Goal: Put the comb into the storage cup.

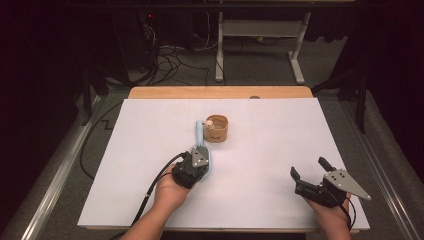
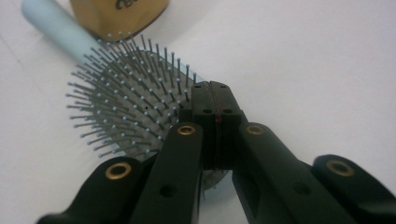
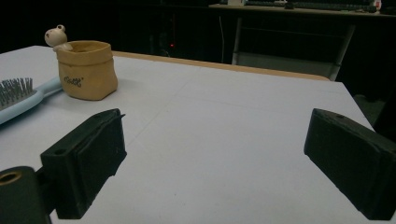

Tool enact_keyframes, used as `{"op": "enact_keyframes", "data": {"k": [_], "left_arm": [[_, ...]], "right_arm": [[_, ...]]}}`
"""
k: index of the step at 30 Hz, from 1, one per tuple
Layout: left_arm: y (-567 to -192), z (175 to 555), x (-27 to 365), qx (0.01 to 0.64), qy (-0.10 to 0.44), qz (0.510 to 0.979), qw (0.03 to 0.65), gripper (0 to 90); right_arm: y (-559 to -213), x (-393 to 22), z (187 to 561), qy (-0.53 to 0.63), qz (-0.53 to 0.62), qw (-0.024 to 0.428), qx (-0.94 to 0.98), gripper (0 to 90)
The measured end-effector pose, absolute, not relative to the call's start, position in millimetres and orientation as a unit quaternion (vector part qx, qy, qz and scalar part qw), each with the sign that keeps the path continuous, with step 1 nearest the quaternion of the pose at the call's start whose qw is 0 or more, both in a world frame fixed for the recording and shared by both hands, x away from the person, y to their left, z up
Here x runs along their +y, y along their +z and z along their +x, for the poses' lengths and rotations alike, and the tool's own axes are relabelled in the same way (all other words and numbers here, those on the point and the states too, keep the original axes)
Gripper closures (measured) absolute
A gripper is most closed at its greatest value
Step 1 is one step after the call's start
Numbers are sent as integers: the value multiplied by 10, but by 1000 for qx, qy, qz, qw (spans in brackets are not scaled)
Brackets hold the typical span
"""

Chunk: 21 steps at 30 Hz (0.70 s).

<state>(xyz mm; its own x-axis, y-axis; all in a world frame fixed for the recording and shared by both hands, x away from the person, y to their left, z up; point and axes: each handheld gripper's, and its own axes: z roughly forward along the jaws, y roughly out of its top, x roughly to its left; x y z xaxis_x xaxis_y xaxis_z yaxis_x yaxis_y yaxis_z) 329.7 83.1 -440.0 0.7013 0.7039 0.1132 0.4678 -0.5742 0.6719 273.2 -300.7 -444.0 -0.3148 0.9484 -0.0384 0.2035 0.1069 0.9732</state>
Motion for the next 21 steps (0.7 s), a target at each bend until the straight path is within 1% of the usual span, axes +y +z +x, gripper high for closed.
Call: {"op": "enact_keyframes", "data": {"k": [11,21], "left_arm": [[-4377,3321,985,351,204,862,304,900],[-4334,3370,1226,372,221,852,293,900]], "right_arm": [[-4444,-3015,2734,497,450,373,641,63],[-4447,-3000,2735,497,448,373,643,64]]}}
